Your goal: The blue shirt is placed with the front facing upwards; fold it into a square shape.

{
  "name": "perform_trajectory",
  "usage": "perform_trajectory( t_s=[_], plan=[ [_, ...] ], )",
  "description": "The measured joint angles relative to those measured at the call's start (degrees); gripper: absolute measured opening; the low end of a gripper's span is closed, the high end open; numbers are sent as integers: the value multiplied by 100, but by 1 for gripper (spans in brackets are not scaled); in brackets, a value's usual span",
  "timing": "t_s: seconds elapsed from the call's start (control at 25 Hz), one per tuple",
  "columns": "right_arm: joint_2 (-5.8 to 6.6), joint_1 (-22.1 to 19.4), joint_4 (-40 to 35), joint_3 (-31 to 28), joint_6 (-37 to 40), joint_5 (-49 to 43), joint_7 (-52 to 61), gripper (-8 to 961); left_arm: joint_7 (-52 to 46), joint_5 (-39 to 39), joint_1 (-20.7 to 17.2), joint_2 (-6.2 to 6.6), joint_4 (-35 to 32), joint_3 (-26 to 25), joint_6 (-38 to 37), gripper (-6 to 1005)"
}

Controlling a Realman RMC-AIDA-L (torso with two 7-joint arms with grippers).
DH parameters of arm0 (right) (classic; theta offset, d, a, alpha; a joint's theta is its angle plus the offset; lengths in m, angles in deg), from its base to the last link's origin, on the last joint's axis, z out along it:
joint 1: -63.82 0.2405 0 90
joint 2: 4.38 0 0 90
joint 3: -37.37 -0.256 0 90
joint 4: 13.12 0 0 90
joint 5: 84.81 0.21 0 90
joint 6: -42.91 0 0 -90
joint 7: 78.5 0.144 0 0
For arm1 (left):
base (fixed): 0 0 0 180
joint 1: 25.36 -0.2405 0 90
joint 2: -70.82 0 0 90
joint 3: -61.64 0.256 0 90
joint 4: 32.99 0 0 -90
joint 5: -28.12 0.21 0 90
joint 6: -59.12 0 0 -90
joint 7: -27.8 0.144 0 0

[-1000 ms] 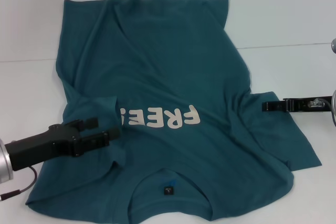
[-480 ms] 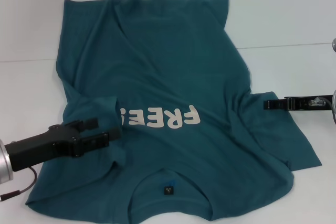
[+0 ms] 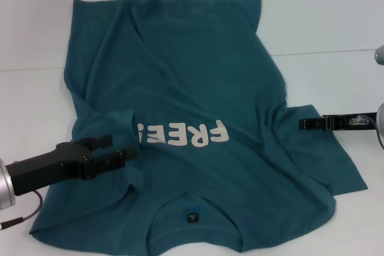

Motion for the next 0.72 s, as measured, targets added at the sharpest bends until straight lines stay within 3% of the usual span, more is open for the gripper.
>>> perform_trajectory(
  t_s=[0.52,0.72],
  plan=[
    [0,31,3,0,41,-6,0,884,0,0,0,0,0,0,0,892],
    [0,31,8,1,46,-6,0,810,0,0,-4,0,0,-8,0,891]
  ],
)
